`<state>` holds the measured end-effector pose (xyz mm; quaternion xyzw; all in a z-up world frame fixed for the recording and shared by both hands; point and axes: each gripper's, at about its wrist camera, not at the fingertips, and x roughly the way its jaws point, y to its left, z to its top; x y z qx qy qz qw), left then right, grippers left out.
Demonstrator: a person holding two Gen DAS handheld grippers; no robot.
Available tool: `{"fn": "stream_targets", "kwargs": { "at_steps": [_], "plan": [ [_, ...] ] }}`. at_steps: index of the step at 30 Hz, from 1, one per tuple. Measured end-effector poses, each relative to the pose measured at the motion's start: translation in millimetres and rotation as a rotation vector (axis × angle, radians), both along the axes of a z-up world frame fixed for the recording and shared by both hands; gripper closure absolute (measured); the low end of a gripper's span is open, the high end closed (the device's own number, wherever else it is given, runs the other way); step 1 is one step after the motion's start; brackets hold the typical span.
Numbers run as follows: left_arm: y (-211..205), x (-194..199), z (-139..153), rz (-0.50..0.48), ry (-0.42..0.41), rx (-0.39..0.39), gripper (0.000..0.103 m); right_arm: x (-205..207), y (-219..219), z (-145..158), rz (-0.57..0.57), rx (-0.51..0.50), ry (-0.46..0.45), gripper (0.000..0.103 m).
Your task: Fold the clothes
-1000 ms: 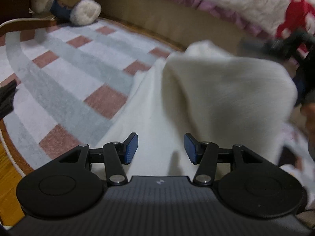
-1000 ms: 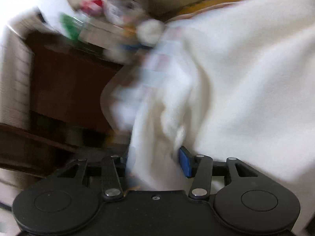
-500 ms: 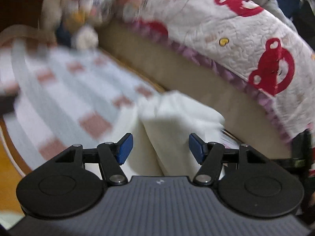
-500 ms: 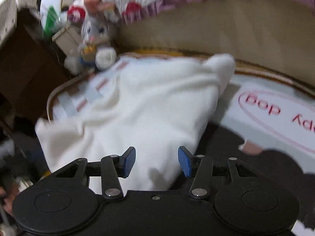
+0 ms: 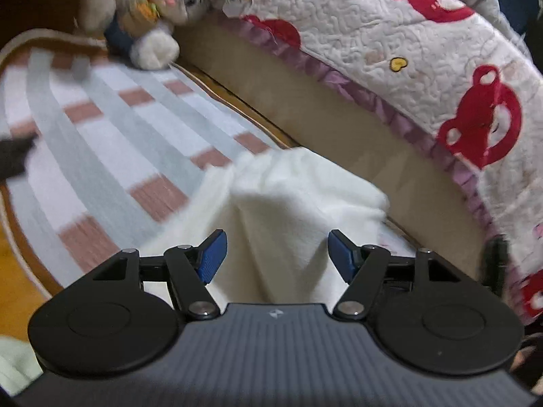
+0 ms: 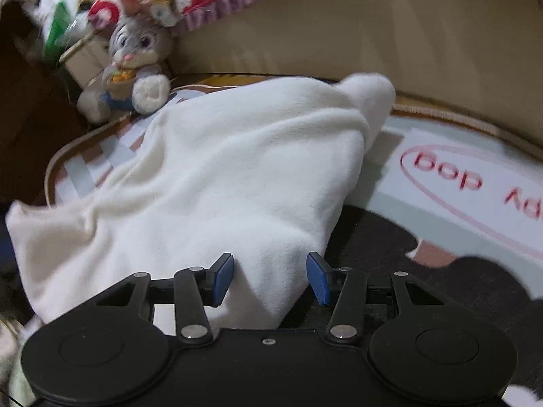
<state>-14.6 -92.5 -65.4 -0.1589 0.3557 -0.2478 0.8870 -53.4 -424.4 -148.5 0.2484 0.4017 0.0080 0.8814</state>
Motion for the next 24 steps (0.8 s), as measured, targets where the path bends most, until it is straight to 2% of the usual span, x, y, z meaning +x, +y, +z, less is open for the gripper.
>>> {"fn": "stream_targets", "kwargs": {
  "at_steps": [6,10,11,15,16,17,18,19,20,21,23,24],
  "plan": [
    [-11.6,12.4,-14.9,-0.027,0.048,-0.016,0.037,9.9,-14.2,-18.3,-0.002,0.161,0.039,0.045],
    [-19.3,20.7,-24.9,-0.045,0.080,-0.026,0.029,10.5,-16.6,-22.6,-0.006,0.193,0.047,0.045],
    [-21.3,24.6,-28.5,-0.049,0.098,-0.030,0.028,10.9,-16.4,-23.2,-0.007,0.196,0.049,0.045],
    [-28.8,64.5,-55.0,-0.042,0.266,-0.096,0.027,13.8,-12.4,-23.4,-0.008,0.197,0.047,0.042],
    [-33.8,70.4,-60.5,-0.047,0.295,-0.071,0.028,14.9,-12.1,-23.5,-0.007,0.197,0.045,0.041],
    [-38.9,74.7,-64.2,-0.053,0.310,-0.038,0.044,15.9,-12.0,-23.7,-0.005,0.197,0.043,0.041],
    [-44.5,73.6,-62.3,-0.063,0.282,0.025,0.065,16.4,-11.9,-23.6,-0.004,0.199,0.039,0.041],
    [-49.4,70.8,-58.1,-0.076,0.239,0.085,0.082,16.1,-11.8,-23.1,-0.002,0.200,0.033,0.041],
    [-50.6,62.7,-46.7,-0.095,0.152,0.125,0.084,15.6,-11.8,-22.5,0.001,0.201,0.026,0.041],
    [-47.1,54.4,-37.2,-0.100,0.092,0.133,0.084,15.1,-11.8,-21.9,0.004,0.202,0.020,0.041],
    [-39.5,42.9,-26.9,-0.095,0.045,0.164,0.084,10.5,-6.7,-13.7,0.028,0.173,-0.008,0.041],
    [-35.7,37.1,-21.8,-0.092,0.021,0.179,0.084,6.0,3.4,-1.8,0.055,0.082,-0.039,0.042]
  ]
}}
